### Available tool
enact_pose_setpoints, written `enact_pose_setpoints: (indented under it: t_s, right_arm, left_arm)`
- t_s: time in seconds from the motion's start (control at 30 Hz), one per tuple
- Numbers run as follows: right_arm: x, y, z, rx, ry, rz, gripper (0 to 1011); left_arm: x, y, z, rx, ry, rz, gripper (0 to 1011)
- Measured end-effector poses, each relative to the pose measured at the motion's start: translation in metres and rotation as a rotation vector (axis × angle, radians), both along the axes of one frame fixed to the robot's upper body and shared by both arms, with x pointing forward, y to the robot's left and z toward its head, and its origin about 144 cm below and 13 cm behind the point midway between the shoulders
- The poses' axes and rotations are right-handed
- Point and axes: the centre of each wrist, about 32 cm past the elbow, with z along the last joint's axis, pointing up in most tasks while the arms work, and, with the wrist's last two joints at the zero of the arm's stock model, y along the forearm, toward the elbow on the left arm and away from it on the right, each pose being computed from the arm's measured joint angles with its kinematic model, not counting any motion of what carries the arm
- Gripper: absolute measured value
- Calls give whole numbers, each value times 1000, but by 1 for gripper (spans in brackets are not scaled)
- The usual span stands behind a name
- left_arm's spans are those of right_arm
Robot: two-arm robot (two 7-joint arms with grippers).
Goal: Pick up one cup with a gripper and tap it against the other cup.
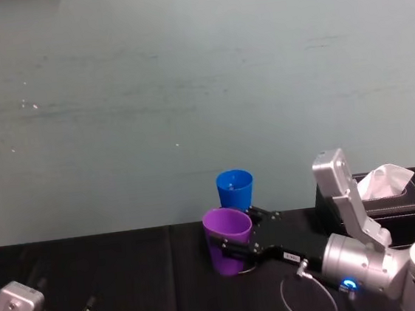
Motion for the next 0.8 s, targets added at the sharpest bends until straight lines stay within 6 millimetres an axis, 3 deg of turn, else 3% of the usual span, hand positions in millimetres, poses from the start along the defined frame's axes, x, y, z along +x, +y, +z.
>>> enact_pose_setpoints:
  t_s: [0.37, 0.8]
  right_arm:
    - [-27, -10, -9, -8, -5, 11, 724]
    - [-51, -21, -45, -31, 3, -3, 726]
  left_arm:
    - [0, 0, 0, 0, 0, 0, 1000]
    - [0, 0, 0, 0, 0, 0, 1000]
